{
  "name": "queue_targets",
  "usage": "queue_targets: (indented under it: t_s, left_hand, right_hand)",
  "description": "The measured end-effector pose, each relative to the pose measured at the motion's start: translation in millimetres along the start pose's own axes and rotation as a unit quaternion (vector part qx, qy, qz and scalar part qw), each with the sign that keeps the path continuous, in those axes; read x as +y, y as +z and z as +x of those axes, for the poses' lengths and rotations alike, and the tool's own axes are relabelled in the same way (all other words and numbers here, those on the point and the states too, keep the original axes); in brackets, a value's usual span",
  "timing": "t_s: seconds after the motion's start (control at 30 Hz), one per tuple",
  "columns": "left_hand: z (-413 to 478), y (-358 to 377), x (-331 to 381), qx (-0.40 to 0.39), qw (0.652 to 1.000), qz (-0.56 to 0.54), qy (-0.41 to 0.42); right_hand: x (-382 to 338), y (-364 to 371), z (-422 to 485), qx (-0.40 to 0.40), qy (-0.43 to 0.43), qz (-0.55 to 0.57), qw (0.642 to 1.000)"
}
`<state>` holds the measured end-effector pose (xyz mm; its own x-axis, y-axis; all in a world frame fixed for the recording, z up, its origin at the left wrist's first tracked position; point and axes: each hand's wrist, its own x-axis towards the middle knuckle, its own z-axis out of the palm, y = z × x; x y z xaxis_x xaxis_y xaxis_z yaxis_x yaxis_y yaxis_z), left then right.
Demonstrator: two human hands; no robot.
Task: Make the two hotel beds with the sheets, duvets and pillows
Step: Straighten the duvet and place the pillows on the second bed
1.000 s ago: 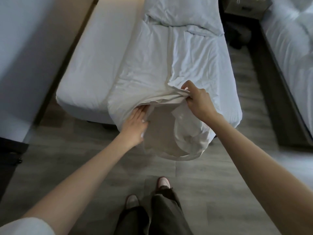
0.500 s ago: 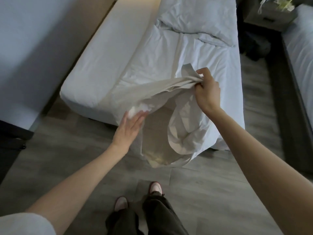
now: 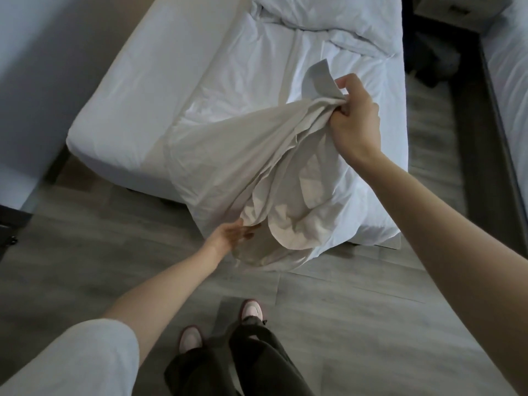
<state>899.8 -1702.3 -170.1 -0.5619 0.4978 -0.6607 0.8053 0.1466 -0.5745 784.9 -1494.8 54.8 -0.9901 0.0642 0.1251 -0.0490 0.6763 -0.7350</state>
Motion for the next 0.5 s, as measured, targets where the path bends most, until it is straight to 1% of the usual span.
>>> queue_targets:
  t_s: [0.07, 0.1, 0.13, 0.17, 0.2, 0.23, 0.27, 0.3, 0.33, 0.37, 0.4, 0.43, 0.5]
  left_hand:
    - [8.3, 13.5, 1.0, -0.022, 0.999, -0.041, -0.001]
    - [10.0, 21.3, -1.6, -0.031, 0.999, -0.038, -0.004]
    - [9.4, 26.5, -4.5, -0.06, 0.998, -0.027, -0.012]
    - [6.8, 31.6, -5.7, -0.081, 0.995, -0.056, -0.016]
    - [6.6, 36.8, -7.2, -0.059, 0.992, -0.107, -0.039]
    - [-0.8, 38.3, -10.2, -0.008, 0.985, -0.154, -0.078]
    - [-13.2, 38.4, -15.6, 0.063, 0.975, -0.176, -0.119]
    - [-22.8, 41.6, -17.6, 0.128, 0.966, -0.213, -0.077]
    - [-34.4, 44.3, -18.8, 0.157, 0.96, -0.228, -0.05]
    - [-54.4, 37.0, -27.5, 0.172, 0.954, -0.235, -0.067]
    - [-73.2, 31.1, -37.3, 0.209, 0.938, -0.259, -0.098]
    - [-92.5, 21.7, -52.4, 0.246, 0.91, -0.3, -0.145]
    - [-121.5, 12.3, -79.6, 0.287, 0.843, -0.383, -0.248]
  right_hand:
    - [5.3, -0.5, 0.9, 0.003, -0.003, 0.001, 1.0]
    - [7.5, -1.1, 1.2, 0.008, -0.002, 0.005, 1.0]
    - [9.2, -1.3, 1.4, 0.013, 0.0, 0.008, 1.0]
    - [10.3, -1.0, 1.5, 0.014, 0.001, 0.008, 1.0]
    - [11.3, 0.2, 1.7, 0.014, 0.002, 0.005, 1.0]
    - [11.7, 1.5, 1.9, 0.014, 0.005, 0.0, 1.0]
    - [11.9, 2.9, 1.8, 0.015, 0.009, -0.005, 1.0]
    - [11.8, 3.8, 2.3, 0.015, 0.015, -0.008, 1.0]
    - [12.3, 5.1, 3.7, 0.015, 0.022, -0.011, 1.0]
    - [12.1, 6.1, 5.1, 0.013, 0.029, -0.013, 0.999]
    - [11.2, 6.9, 6.2, 0.01, 0.034, -0.016, 0.999]
    - [9.1, 7.3, 7.0, 0.004, 0.036, -0.021, 0.999]
    - [4.3, 7.3, 7.4, -0.014, 0.036, -0.043, 0.998]
